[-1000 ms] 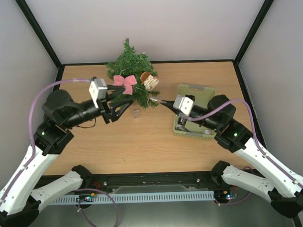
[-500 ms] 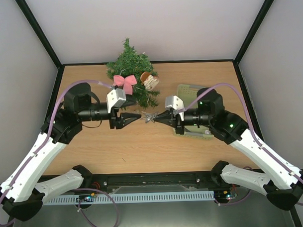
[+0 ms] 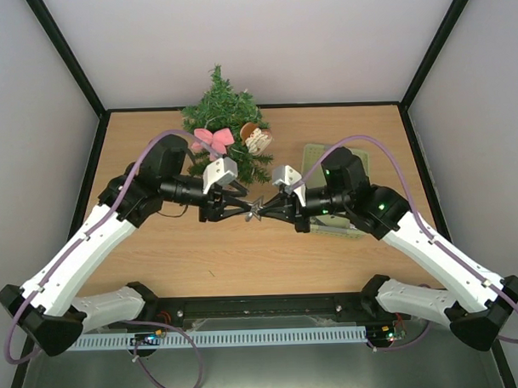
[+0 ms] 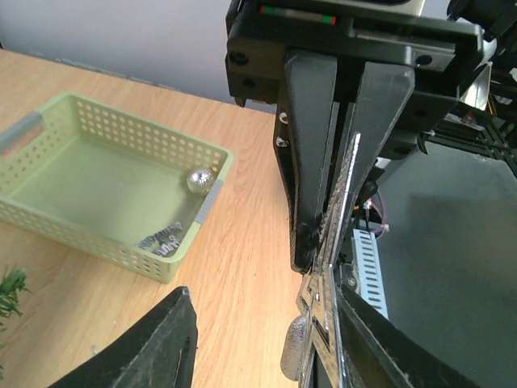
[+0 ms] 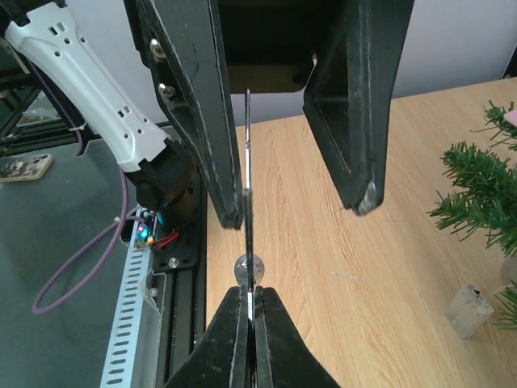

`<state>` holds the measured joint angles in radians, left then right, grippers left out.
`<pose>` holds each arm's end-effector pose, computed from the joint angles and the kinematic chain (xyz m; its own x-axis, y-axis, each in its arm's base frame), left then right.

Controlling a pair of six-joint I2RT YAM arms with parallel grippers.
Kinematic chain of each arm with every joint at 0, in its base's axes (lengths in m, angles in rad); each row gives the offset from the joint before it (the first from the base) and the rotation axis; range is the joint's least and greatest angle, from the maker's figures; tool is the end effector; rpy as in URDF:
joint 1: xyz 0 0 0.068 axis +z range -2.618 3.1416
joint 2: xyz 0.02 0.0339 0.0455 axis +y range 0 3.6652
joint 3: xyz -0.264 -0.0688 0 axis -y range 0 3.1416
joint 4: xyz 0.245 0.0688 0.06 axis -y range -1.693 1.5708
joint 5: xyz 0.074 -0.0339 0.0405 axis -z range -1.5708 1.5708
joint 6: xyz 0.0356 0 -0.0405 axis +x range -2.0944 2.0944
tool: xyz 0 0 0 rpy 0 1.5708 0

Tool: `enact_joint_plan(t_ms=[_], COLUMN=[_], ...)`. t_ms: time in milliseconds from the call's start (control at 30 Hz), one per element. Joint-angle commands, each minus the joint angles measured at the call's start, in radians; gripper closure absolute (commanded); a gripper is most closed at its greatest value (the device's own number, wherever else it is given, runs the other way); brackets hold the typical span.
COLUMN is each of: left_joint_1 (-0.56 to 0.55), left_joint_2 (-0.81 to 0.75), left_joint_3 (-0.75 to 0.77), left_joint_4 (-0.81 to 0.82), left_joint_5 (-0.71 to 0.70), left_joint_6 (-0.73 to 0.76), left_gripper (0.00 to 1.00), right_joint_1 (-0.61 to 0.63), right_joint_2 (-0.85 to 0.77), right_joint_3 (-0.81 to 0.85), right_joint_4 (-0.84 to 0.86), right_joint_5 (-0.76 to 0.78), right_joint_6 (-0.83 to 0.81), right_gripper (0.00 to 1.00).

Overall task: Decorate the small christmas tree
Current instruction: Place the decoration item on the Christmas tree.

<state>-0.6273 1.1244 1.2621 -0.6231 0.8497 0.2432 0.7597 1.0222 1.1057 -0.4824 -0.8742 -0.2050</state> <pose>0.1679 -0.1547 0.3992 -0.1438 0.3006 -0.9428 0.9891 0.0744 -0.1271 0.1340 0.1649 0.3814 -0.0814 -0.2575 -0.9628 -0.9917 -0.0756 0.1041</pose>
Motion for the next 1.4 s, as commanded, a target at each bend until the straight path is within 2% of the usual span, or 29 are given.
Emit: enact_joint_plan(t_ms=[0, 100, 267, 300, 333, 400, 467, 600, 667, 700, 800, 900, 933, 967, 1000, 1200, 1367], left_joint_1=[-0.011, -0.017, -0.018, -0.018, -0.018, -0.013, -0.008, 0.002, 0.007, 0.011, 0.029, 0.085, 0.104, 0.119, 0.136, 0.218, 0.240], left_joint_2=[0.010, 0.010, 0.007, 0.000, -0.009, -0.041, -0.073, -0.123, -0.137, -0.141, -0.125, -0.034, -0.002, 0.028, 0.055, 0.153, 0.209], left_joint_3=[0.038, 0.033, 0.035, 0.032, 0.027, 0.012, -0.007, -0.029, -0.026, -0.023, 0.018, 0.186, 0.224, 0.274, 0.304, 0.339, 0.344], left_joint_4=[-0.046, -0.034, -0.034, -0.019, 0.002, 0.071, 0.161, 0.347, 0.425, 0.460, 0.540, 0.513, 0.508, 0.513, 0.527, 0.686, 0.786], left_joint_5=[0.036, 0.038, 0.053, 0.042, 0.026, -0.008, -0.057, -0.248, -0.360, -0.411, -0.593, -0.678, -0.691, -0.708, -0.718, -0.744, -0.682], left_joint_6=[0.036, 0.049, 0.079, 0.074, 0.061, 0.017, -0.049, -0.173, -0.214, -0.221, -0.234, -0.234, -0.238, -0.246, -0.261, -0.349, -0.375], left_gripper=[0.56, 0.63, 0.96, 0.97, 0.97, 0.98, 0.98, 0.98, 0.98, 0.97, 0.98, 0.98, 0.98, 0.98, 0.98, 0.98, 0.98], right_joint_1=[0.006, 0.007, 0.006, 0.005, 0.005, 0.006, 0.005, 0.006, 0.005, 0.005, 0.005, 0.005, 0.005, 0.006, 0.006, 0.005, 0.006], right_joint_2=[0.019, 0.028, 0.035, 0.034, 0.028, 0.003, -0.043, -0.206, -0.306, -0.361, -0.443, -0.464, -0.463, -0.460, -0.457, -0.456, -0.467], right_joint_3=[0.045, 0.048, 0.046, 0.045, 0.043, 0.032, 0.007, -0.095, -0.173, -0.207, -0.265, -0.277, -0.275, -0.272, -0.271, -0.266, -0.273], right_joint_4=[-0.022, -0.025, -0.019, -0.013, 0.002, 0.046, 0.114, 0.309, 0.432, 0.493, 0.588, 0.611, 0.601, 0.591, 0.581, 0.500, 0.496], right_joint_5=[-0.034, -0.032, -0.015, -0.002, 0.019, 0.092, 0.180, 0.333, 0.404, 0.462, 0.497, 0.535, 0.531, 0.523, 0.516, 0.563, 0.566], right_joint_6=[0.021, 0.026, 0.035, 0.048, 0.061, 0.109, 0.158, 0.264, 0.327, 0.367, 0.439, 0.511, 0.517, 0.517, 0.514, 0.492, 0.475], right_gripper=[0.98, 0.98, 0.98, 0.98, 0.98, 0.92, 0.76, 0.53, 0.45, 0.44, 0.37, 0.34, 0.28, 0.12, 0.00, 0.02, 0.02])
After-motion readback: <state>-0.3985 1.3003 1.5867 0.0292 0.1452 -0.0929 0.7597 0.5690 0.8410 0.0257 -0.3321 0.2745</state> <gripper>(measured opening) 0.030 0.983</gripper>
